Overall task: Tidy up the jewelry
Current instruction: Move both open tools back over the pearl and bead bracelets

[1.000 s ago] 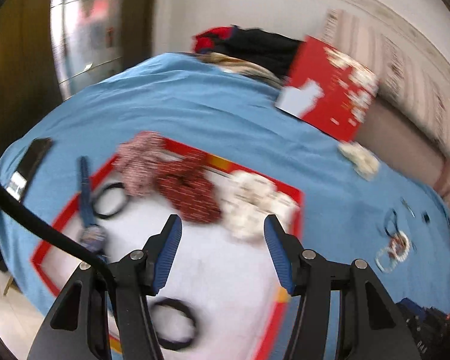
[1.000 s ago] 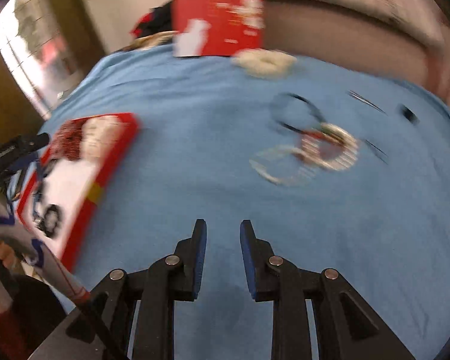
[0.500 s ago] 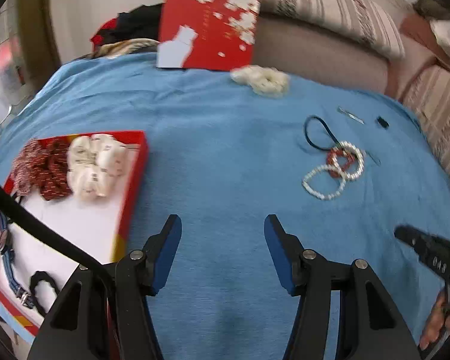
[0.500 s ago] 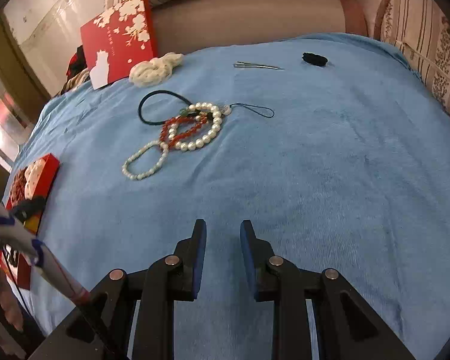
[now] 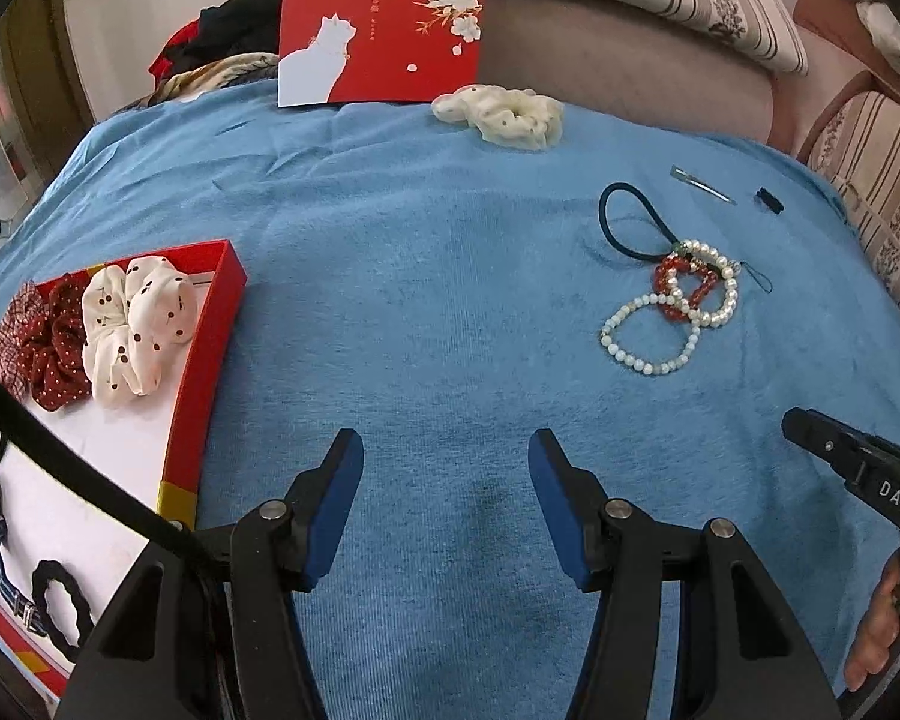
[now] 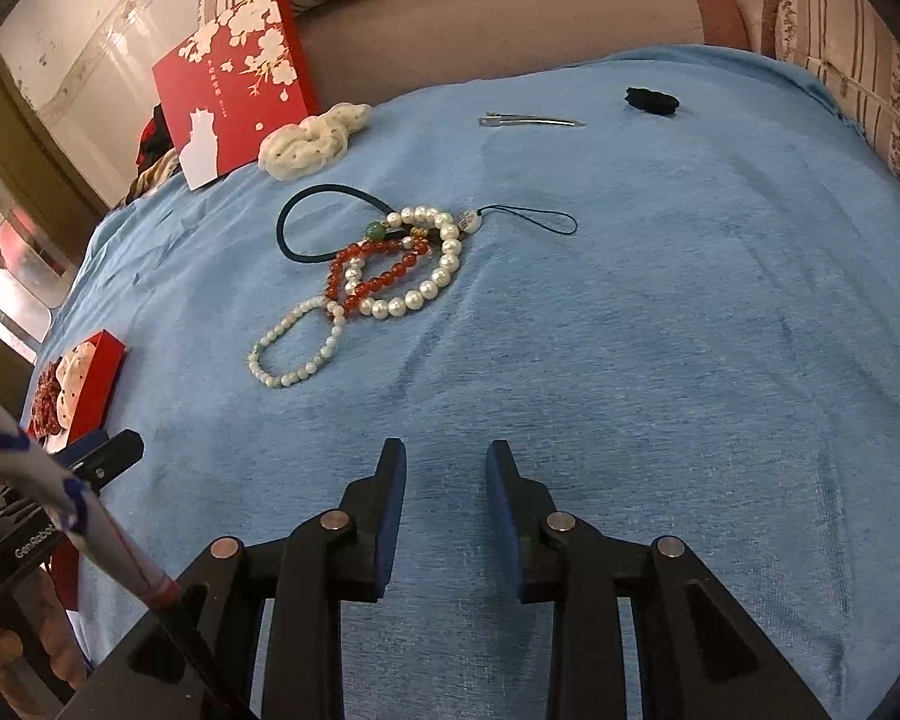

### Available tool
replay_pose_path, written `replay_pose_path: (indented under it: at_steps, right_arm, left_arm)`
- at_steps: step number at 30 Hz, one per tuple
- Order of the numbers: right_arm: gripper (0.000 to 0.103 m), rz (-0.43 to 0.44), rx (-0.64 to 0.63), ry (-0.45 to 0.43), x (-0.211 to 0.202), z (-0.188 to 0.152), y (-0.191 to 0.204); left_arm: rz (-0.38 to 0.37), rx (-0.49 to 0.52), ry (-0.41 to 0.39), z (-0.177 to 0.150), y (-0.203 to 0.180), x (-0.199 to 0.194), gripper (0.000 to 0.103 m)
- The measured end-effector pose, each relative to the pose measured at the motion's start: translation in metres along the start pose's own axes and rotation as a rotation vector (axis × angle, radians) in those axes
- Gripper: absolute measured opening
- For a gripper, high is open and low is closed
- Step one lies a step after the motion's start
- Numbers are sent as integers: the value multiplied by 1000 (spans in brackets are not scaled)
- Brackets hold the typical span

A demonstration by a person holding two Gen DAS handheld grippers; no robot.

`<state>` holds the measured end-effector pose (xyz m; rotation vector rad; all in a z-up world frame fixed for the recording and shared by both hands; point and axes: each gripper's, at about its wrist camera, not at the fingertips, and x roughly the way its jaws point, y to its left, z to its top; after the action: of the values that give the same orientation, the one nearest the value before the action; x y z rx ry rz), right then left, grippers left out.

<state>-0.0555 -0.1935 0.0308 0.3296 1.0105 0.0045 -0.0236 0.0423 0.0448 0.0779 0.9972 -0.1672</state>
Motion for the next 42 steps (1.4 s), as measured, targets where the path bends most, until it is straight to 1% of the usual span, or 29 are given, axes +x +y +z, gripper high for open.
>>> replay_pose_path:
  at_steps: [10, 15, 30, 33, 37, 39, 42]
  right_arm:
    - [32, -33, -78, -24, -3, 0, 12]
    - [34, -39, -80, -27, -4, 0, 12]
    - [35, -39, -65, -34, -6, 2, 8]
    - [35, -32, -62, -44, -9, 6, 7]
    - [35, -20, -47, -64, -15, 11, 2]
    - [35, -13, -39, -70, -17, 13, 0]
    - [35, -3, -30, -71, -20, 14, -4]
  left_arm:
    - [32, 45, -2, -2, -6, 4, 56]
    - [41, 51, 1, -4, -8, 6, 56]
    - [47, 57, 4, -6, -9, 9, 56]
    - [17, 41, 12, -3, -6, 8, 56]
    - [-49, 20, 12, 16, -10, 7, 56]
    - [-106, 24, 23, 28, -19, 14, 56]
    - [-153, 61, 36, 42, -40, 33, 56]
